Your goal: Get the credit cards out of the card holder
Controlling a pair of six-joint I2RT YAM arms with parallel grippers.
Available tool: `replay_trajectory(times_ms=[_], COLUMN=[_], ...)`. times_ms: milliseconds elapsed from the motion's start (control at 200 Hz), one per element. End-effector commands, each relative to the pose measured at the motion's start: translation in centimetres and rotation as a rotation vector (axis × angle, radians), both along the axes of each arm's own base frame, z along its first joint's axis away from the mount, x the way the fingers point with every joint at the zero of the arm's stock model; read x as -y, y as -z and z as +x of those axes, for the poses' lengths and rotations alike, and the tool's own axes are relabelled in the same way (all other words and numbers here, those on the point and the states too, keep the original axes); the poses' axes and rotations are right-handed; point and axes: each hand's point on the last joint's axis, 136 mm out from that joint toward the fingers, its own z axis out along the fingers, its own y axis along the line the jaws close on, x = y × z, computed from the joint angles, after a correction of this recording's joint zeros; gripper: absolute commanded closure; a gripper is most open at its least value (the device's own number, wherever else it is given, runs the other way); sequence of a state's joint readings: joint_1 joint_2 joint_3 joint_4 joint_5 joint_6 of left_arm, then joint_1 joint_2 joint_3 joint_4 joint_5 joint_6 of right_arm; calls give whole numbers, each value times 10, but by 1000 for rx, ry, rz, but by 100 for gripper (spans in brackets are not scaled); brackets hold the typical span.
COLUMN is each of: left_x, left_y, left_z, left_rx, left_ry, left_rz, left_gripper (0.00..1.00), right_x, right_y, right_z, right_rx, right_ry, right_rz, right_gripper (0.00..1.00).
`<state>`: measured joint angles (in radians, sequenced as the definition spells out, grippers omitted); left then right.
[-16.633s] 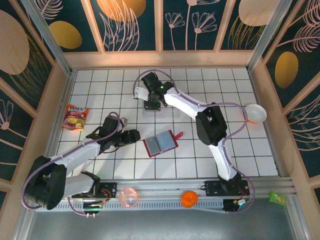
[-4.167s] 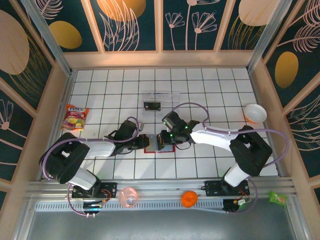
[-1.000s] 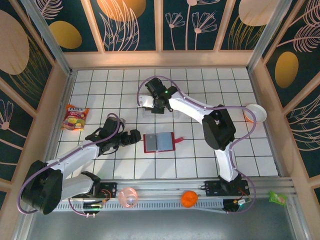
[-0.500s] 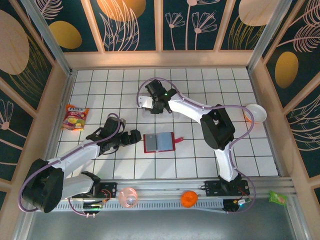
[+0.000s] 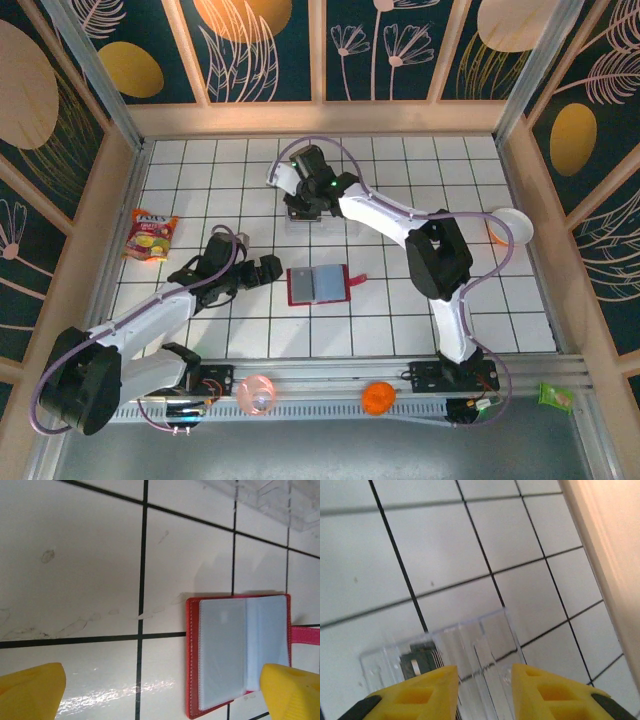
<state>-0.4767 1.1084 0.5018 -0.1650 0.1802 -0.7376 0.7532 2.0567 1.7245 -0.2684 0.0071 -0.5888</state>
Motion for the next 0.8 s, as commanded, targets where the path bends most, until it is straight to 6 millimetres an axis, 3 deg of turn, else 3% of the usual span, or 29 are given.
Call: replay_trajectory(times_ms=[0,110,245,335,560,666,796], left_x=[-7,-9,-14,-15,-21,-22,-22], left_y=[-11,-15,-16,-14,-7,-4,0], left_z=[10,11,8,7,3,0,-2], left_rx=[59,88,116,125,117,113,101], left_ry=[-53,-66,-85,-89,-101,-102,-96], left_rz=[-5,-14,-17,-22,-3,-1,3], left_gripper=[1,1,1,1,1,3,4], right_x=[-5,15,45,53,42,37,29], right_y=[-82,-72,-27,5,94,117,124], right_z=[-11,-28,-71,-111,-206,-225,-228], right_rx=[-80,-220,-409,-547,-673,-670,-625], right_ry=[133,283,400,406,401,392,375], right_rz=[378,489,496,457,132,44,-5], right_gripper=[64,62,62,62,67,68,68])
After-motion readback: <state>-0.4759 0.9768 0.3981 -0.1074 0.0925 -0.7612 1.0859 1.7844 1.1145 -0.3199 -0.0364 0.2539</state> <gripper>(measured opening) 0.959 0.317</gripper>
